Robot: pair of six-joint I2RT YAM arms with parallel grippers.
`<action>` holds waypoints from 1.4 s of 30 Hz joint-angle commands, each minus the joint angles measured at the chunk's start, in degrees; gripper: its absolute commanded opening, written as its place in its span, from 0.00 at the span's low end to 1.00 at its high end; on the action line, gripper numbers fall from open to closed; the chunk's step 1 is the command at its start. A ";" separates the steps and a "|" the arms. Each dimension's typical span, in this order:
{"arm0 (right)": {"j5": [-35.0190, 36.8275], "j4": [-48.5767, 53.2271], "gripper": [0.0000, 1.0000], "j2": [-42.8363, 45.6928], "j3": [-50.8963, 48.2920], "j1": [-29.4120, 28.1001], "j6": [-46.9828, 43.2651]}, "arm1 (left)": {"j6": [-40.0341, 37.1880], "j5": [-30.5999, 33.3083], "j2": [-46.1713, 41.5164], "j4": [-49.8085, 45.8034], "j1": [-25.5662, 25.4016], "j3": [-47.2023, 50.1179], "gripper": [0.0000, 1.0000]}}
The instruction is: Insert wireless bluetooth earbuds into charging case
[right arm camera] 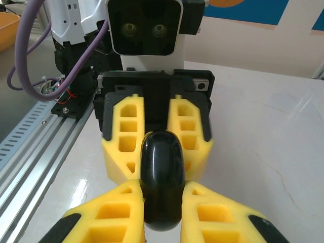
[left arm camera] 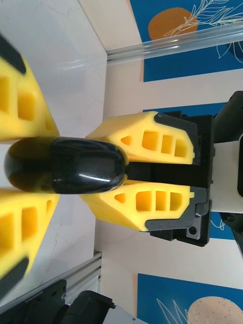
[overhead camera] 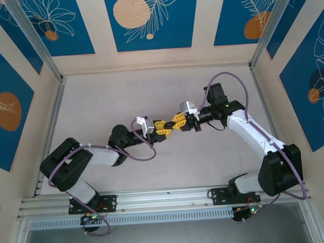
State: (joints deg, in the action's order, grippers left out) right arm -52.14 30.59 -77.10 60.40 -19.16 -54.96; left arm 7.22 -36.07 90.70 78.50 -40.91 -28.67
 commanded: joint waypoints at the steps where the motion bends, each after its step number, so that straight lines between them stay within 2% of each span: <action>1: -2.33 3.11 0.11 -0.10 1.87 1.06 -1.98 | -0.36 1.25 -0.01 2.10 0.11 -0.05 0.38; 4: -1.52 4.22 0.08 -0.38 2.47 2.71 -0.61 | -1.48 5.86 0.35 2.10 1.17 1.56 0.59; 7: 0.18 5.21 0.07 -0.91 2.96 4.59 3.29 | -2.27 9.37 0.97 2.09 2.58 2.96 0.72; 11: 0.78 4.87 0.07 -1.40 2.73 6.72 11.28 | -2.56 17.30 1.78 2.10 3.31 5.10 0.80; 13: 1.36 3.94 0.07 -1.61 1.82 7.03 15.74 | -1.94 23.21 2.12 1.93 3.37 6.10 0.85; 18: 6.16 1.20 0.07 -3.05 -0.33 7.09 25.89 | -0.38 34.92 2.13 0.34 3.43 7.81 0.85; 24: 12.52 3.07 0.06 -9.80 2.42 7.18 34.62 | -0.21 41.14 0.46 -8.04 3.39 7.31 0.86; 32: 22.16 9.45 0.06 -21.99 10.90 6.17 40.96 | -0.40 43.57 -1.37 -15.51 3.38 6.30 0.86; 42: 26.04 15.85 0.06 -34.13 20.36 4.79 44.74 | -0.86 42.32 -0.57 -17.38 3.40 4.94 0.86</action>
State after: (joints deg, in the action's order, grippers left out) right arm -26.83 41.91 -109.36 78.11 -13.56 -12.05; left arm 6.07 6.09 90.43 61.52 -38.00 -22.09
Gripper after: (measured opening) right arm 0.161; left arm 0.857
